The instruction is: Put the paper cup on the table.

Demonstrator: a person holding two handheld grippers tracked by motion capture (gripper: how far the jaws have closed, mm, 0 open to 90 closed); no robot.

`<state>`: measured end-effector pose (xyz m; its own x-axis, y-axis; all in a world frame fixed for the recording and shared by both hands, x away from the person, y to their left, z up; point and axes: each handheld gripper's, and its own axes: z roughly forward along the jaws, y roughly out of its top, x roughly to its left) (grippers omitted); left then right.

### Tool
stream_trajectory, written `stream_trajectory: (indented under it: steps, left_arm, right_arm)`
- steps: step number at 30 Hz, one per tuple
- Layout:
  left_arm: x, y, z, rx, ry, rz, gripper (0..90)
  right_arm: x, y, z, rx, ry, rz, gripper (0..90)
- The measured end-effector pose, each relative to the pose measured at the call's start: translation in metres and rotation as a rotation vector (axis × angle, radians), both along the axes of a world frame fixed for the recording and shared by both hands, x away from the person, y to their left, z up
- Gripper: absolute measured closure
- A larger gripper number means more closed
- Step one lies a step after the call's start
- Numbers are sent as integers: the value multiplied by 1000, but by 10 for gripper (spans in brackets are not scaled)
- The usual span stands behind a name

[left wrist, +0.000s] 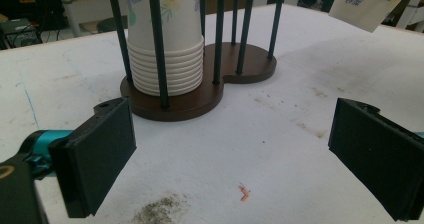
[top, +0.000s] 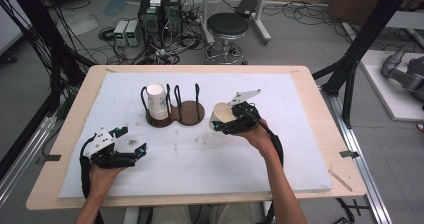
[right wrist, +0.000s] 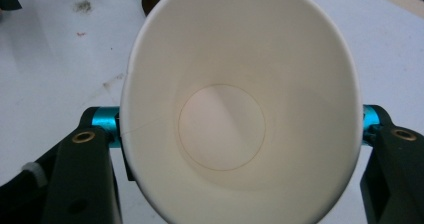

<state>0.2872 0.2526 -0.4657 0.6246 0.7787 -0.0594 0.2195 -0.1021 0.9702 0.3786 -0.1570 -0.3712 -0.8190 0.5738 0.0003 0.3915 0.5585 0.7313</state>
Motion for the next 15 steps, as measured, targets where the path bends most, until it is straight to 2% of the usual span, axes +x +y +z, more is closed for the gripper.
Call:
stream_trajectory:
  steps: [3,7,15]
  left_arm:
    - [0,0,0,-4,3,1,49]
    - [0,0,0,2,0,-3,49]
    - [1,0,0,0,9,-5,48]
  right_arm:
    - [1,3,-4,-29,4,4,319]
    - [2,11,-12,-106,19,14,318]
    - [3,26,-23,-179,50,50,318]
